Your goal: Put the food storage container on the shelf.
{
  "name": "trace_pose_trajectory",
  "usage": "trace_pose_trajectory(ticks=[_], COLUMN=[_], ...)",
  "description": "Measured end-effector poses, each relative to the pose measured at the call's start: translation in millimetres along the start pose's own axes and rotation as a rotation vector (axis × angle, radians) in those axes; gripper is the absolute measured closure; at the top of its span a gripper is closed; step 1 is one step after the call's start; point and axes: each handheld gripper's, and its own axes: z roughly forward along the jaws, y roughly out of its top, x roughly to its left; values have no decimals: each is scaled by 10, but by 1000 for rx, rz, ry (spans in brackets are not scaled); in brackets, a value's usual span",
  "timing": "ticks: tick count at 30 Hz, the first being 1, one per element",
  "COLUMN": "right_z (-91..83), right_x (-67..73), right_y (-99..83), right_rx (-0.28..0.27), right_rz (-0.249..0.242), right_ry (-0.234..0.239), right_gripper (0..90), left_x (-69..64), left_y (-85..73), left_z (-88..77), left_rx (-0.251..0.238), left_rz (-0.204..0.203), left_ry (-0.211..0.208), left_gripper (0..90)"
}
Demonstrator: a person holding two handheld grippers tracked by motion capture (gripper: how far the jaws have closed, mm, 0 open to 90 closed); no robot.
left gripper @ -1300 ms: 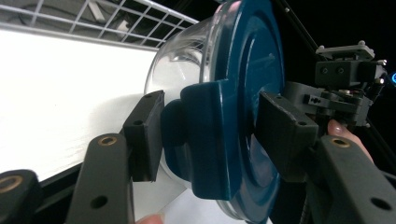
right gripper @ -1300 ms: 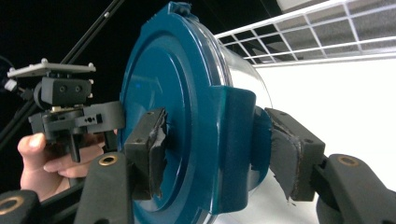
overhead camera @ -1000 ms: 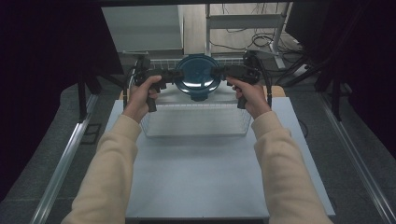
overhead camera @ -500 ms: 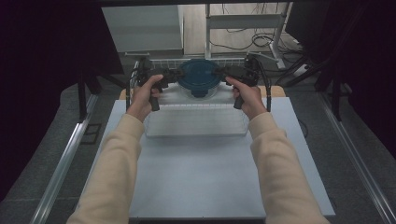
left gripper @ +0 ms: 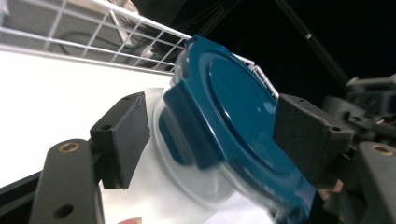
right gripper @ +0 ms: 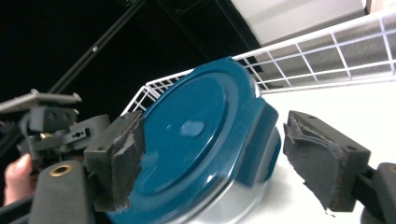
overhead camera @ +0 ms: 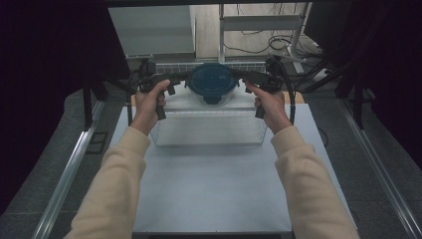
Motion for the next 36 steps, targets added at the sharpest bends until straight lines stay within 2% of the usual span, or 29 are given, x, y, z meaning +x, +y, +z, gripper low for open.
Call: trace_pose_trajectory(ticks=[5,10,11,15,19,22,24,26,29,32,35,36], right_z=[-182,-354,-416,-600,-822,-967,-1035,-1088,-1165,-1225,-1267,-1270], right_x=[92,101,106,134,156,124,59,-29,-185,-348,-494,-559], right_y=[-118,-246,-313,-547,-861,-1114,-1276,-1432,-1645,-1820,-1960,-2017], right_rx=[-2,-5,2,20,25,33,43,63,95,118,127,148], right_rz=[-138,-222,-260,-355,-457,-518,-525,-522,-508,-491,-460,-445], right_ry=[-16,-27,-27,-34,-67,-100,-118,-129,-133,-149,-166,-176], right_gripper=[202,203,203,185,180,179,178,177,172,171,172,171], left_x=[-117,-245,-260,-292,-270,-223,-200,-161,-85,2,91,127], left_y=[-131,-324,-365,-645,-952,-1269,-1408,-1610,-1835,-2044,-2185,-2222], left_z=[-215,-433,-462,-581,-683,-740,-751,-782,-820,-832,-822,-817], left_rx=[6,16,15,41,66,89,107,106,110,139,171,184], left_rz=[71,166,178,226,258,283,301,313,300,309,303,297], left_ry=[-14,2,4,11,21,45,62,80,77,106,133,141], left_gripper=[257,258,260,260,256,249,245,249,253,250,250,247])
